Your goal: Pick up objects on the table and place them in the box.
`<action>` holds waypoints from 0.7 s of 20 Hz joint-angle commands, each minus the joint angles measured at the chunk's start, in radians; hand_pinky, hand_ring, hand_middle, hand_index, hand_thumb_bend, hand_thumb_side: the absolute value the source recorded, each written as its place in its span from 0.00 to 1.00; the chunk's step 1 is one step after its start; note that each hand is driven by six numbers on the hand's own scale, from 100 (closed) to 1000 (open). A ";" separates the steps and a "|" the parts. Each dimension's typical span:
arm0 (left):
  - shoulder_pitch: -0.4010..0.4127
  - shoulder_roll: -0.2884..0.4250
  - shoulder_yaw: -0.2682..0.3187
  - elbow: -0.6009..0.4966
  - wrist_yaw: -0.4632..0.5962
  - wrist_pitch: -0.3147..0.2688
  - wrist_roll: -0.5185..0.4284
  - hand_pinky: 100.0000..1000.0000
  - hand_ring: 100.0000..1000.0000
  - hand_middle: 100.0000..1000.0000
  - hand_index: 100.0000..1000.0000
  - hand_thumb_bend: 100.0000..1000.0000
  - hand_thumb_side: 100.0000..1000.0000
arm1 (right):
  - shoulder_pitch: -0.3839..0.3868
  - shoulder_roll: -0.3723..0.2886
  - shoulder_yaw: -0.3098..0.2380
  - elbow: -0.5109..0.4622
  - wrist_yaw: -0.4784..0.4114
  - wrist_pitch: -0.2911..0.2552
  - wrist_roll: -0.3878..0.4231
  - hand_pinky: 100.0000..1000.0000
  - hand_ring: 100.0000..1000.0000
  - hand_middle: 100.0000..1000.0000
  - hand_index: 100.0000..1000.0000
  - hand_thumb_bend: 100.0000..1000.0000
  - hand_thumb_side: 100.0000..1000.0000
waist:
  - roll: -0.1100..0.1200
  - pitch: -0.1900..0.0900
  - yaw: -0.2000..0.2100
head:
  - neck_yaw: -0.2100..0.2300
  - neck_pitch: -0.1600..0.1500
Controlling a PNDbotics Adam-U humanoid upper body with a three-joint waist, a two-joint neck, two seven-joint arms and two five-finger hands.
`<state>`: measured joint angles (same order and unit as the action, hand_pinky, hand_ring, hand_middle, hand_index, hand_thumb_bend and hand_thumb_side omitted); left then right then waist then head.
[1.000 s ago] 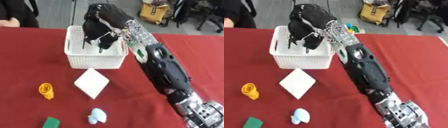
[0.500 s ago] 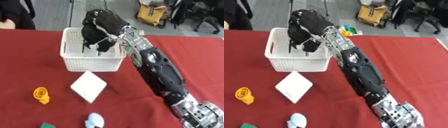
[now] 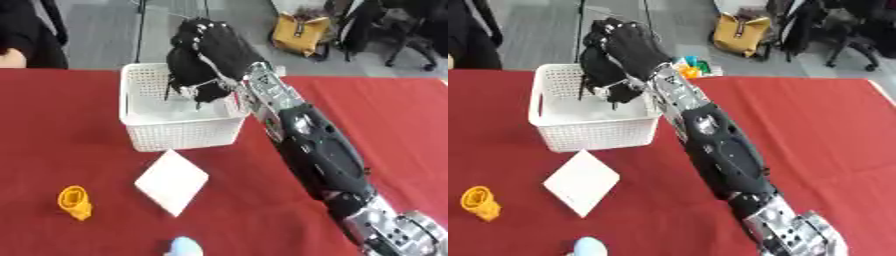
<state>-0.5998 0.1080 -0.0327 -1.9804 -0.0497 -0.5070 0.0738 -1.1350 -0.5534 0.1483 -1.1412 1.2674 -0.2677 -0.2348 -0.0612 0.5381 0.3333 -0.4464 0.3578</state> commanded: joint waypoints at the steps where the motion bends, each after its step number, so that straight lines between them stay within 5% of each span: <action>1: -0.015 -0.001 -0.004 -0.020 0.009 -0.002 -0.009 0.53 0.47 0.44 0.67 0.00 0.88 | -0.028 -0.026 -0.005 -0.001 -0.004 -0.006 -0.039 0.00 0.48 0.21 0.38 0.08 0.00 | 0.008 -0.022 0.002 | -0.003 -0.020; 4: -0.017 -0.005 -0.007 -0.020 0.012 -0.002 -0.014 0.53 0.47 0.44 0.67 0.00 0.86 | -0.031 -0.025 -0.004 0.001 -0.019 -0.028 -0.094 0.00 0.48 0.20 0.37 0.17 0.00 | 0.009 -0.019 0.005 | -0.004 -0.021; 8: -0.022 -0.013 -0.013 -0.020 0.019 0.000 -0.025 0.53 0.47 0.44 0.67 0.00 0.88 | -0.031 -0.023 -0.008 0.045 -0.045 -0.076 -0.256 0.00 0.47 0.19 0.36 0.14 0.00 | 0.009 -0.011 0.011 | -0.018 -0.029; 14: -0.024 -0.015 -0.013 -0.020 0.024 0.000 -0.031 0.52 0.47 0.44 0.67 0.00 0.88 | -0.038 -0.021 -0.003 0.096 -0.006 -0.113 -0.354 0.00 0.46 0.20 0.35 0.14 0.00 | 0.007 -0.004 0.016 | -0.025 -0.032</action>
<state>-0.6126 0.0937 -0.0455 -1.9804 -0.0329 -0.5066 0.0474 -1.1705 -0.5587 0.1477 -1.0640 1.2490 -0.3759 -0.5674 -0.0589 0.5503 0.3468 -0.4672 0.3405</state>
